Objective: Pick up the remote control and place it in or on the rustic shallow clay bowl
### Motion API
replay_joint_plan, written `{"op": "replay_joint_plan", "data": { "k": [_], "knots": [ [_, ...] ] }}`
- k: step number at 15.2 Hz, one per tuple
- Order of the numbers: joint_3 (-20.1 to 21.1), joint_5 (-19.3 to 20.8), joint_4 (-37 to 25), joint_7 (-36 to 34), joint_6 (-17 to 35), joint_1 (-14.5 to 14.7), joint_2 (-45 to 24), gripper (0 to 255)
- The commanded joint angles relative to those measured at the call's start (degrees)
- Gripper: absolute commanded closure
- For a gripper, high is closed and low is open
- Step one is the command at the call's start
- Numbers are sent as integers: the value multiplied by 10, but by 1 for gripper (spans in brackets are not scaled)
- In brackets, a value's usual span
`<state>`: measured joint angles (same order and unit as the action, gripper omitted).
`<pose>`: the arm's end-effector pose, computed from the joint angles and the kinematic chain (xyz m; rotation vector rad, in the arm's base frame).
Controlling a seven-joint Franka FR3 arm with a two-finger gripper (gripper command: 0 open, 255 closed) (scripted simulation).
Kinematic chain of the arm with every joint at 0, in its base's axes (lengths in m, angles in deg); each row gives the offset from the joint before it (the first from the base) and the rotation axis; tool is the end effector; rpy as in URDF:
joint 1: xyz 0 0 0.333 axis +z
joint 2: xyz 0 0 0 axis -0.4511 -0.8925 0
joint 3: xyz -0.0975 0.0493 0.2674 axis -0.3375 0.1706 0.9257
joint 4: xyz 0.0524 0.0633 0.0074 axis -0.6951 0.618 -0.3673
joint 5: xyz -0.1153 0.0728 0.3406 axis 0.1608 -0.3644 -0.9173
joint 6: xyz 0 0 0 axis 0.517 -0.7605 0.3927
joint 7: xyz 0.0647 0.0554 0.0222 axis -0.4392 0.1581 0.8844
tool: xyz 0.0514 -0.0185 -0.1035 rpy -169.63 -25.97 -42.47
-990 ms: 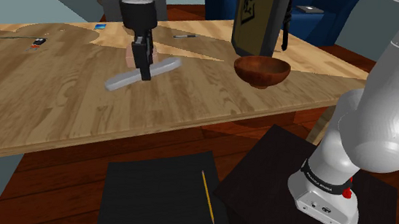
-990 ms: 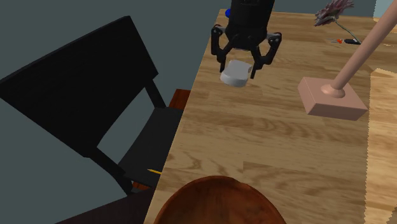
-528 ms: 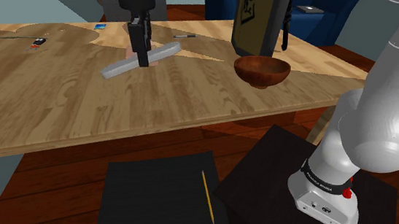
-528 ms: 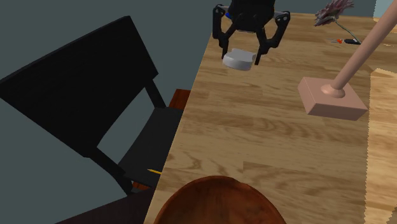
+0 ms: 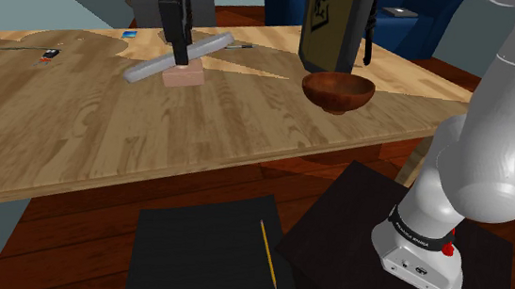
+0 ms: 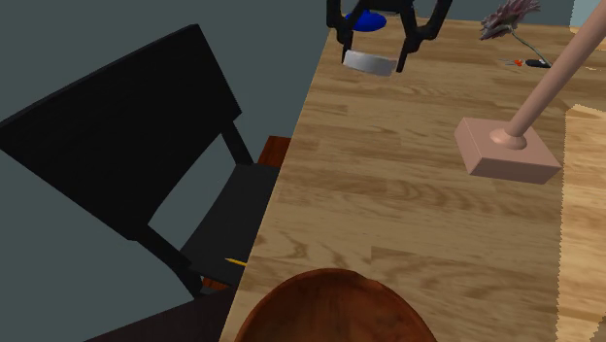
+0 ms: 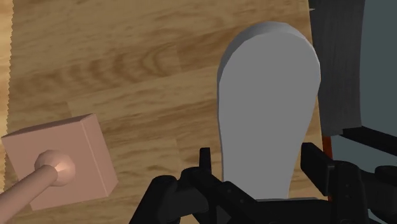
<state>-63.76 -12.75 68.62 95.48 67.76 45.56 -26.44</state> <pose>0.4690 0.2779 0.5941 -2.8500 -1.3015 0.0019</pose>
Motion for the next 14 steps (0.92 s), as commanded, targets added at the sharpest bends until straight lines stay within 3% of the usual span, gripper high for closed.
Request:
{"op": "replay_joint_plan", "data": {
  "k": [1,7,14],
  "knots": [
    [-4,-5,21,10,-2,-6,24,255],
    [-37,-26,166,70,15,-32,153,255],
    [-84,-26,290,139,7,-52,284,255]
  ]
}}
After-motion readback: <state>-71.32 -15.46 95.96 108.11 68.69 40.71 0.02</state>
